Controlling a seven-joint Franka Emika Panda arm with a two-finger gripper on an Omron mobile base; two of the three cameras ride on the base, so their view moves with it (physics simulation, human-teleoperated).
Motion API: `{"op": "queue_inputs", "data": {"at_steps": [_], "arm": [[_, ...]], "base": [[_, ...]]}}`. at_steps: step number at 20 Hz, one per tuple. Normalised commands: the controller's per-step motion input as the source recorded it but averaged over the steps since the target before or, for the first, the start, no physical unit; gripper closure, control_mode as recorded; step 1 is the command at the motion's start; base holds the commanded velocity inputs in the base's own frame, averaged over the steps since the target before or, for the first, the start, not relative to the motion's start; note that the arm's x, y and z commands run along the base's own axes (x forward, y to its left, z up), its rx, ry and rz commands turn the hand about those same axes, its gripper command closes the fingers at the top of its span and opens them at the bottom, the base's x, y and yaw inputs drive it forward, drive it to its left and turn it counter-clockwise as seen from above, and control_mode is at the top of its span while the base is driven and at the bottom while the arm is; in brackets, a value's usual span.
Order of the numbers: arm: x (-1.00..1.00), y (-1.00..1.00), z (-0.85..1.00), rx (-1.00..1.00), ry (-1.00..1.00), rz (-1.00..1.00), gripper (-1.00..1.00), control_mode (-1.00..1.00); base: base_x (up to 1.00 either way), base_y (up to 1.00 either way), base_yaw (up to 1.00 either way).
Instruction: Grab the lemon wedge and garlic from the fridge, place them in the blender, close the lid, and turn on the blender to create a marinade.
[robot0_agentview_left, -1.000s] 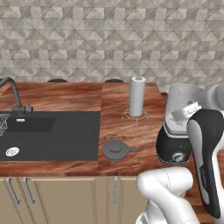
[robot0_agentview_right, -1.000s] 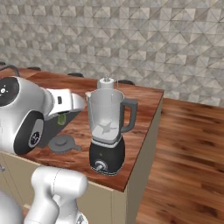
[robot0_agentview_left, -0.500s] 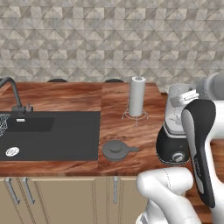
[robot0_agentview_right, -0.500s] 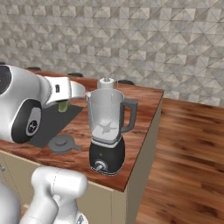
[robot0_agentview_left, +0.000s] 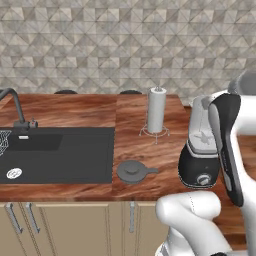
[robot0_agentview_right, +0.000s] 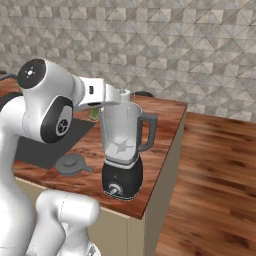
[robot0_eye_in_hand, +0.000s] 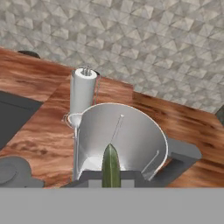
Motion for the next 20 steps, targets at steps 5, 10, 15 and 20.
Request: {"op": "queue_inputs", "data": {"at_steps": [5,10,15,20], "arm": [[0.41,-0.6,0.0,0.0,0.08,-0.03,1.0,-1.0],[0.62,-0.09,-0.1,0.0,0.07,0.0,1.0,-1.0],[0.54,0.0,-0.27,0.0,0.0,0.0,1.0,-1.0],[0.24,0.0,-0.37,0.0,0.0,0.0,1.0,-1.0]], "base": [[0.0,0.0,0.0],[0.0,0.0,0.0],[0.0,0.0,0.0],[0.0,0.0,0.0]]}}
